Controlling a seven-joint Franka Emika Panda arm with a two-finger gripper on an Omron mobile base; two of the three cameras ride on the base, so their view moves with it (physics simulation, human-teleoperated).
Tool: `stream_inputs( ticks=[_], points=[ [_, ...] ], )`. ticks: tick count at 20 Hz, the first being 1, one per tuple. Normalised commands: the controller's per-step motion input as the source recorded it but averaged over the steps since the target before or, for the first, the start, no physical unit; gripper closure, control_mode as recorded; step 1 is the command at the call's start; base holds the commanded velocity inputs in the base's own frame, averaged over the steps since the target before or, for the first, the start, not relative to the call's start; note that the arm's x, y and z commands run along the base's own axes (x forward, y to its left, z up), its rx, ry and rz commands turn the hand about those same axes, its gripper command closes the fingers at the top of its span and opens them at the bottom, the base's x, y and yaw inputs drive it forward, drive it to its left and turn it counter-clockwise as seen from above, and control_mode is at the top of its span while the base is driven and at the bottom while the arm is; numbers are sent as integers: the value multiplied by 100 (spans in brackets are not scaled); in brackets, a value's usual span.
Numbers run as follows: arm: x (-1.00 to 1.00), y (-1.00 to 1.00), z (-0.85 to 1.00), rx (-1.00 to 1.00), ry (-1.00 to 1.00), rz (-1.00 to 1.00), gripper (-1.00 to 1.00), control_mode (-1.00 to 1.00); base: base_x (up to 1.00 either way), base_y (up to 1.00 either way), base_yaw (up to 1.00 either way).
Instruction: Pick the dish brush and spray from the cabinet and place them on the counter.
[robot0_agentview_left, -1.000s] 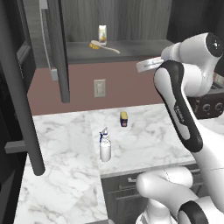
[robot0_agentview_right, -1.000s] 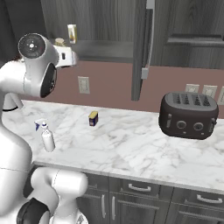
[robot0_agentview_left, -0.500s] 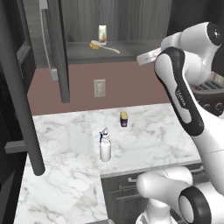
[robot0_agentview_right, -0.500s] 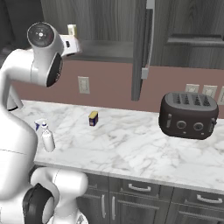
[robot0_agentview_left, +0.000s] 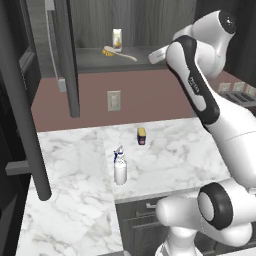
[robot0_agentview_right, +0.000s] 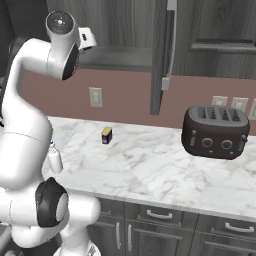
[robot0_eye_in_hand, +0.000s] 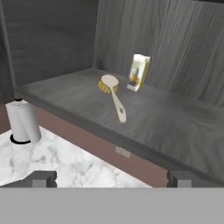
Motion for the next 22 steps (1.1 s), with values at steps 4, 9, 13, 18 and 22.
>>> stream_inputs(
  ticks=[4,9,13,18,22],
  points=[
    [53,26,-19,-1,-3,-5,-100,-100,0,0,0],
    [45,36,-25,0,-7,-3,-100,-100,0,0,0],
    [37,18,-9,0,-3,0,-100,-100,0,0,0],
    [46,1,1,-3,8,1,-100,-100,0,0,0],
    [53,2,4,-3,18,0,-100,-100,0,0,0]
  ],
)
